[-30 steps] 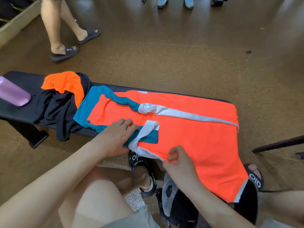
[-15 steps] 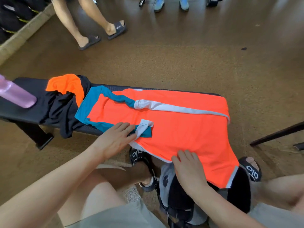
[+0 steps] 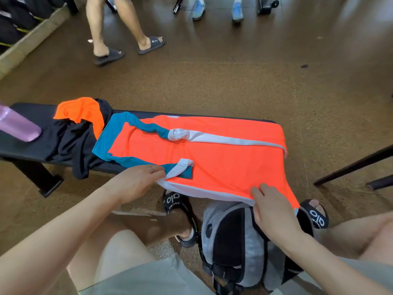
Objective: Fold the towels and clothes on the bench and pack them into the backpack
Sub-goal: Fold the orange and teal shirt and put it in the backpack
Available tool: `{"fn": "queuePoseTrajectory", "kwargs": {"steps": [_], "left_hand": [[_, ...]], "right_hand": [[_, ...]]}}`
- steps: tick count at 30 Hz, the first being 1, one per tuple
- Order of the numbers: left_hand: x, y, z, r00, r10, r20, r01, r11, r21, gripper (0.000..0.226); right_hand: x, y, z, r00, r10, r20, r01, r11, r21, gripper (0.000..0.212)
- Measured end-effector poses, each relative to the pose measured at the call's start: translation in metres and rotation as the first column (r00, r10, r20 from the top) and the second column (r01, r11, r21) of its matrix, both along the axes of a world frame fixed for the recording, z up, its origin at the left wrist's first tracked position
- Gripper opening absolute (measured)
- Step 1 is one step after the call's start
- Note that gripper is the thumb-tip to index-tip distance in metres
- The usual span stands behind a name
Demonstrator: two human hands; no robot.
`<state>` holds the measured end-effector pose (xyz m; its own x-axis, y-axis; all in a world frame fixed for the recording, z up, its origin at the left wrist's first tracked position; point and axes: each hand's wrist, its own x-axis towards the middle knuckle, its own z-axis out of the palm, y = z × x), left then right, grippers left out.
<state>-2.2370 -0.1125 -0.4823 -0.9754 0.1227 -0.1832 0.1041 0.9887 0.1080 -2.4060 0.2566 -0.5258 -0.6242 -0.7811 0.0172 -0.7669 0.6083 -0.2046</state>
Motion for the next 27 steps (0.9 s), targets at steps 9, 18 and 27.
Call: {"fn": "queuePoseTrajectory", "kwargs": {"steps": [9,18,27], "left_hand": [[-0.004,0.001,0.005,0.999,-0.047,-0.023,0.047,0.999,-0.001,0.011],[-0.011,-0.004,0.021,0.96,0.262,0.099,-0.277,0.944,0.179,0.026],[-0.013,-0.015,0.023,0.96,0.253,0.124,-0.276,0.93,0.242,0.016]], "right_hand": [[-0.013,0.012,0.014,0.969,-0.058,0.239,0.079,0.994,-0.079,0.02],[-0.038,0.017,0.048,0.936,0.352,0.025,-0.353,0.935,0.033,0.024],[-0.066,0.033,0.052,0.877,0.462,-0.135,-0.461,0.887,0.042,0.034]]}}
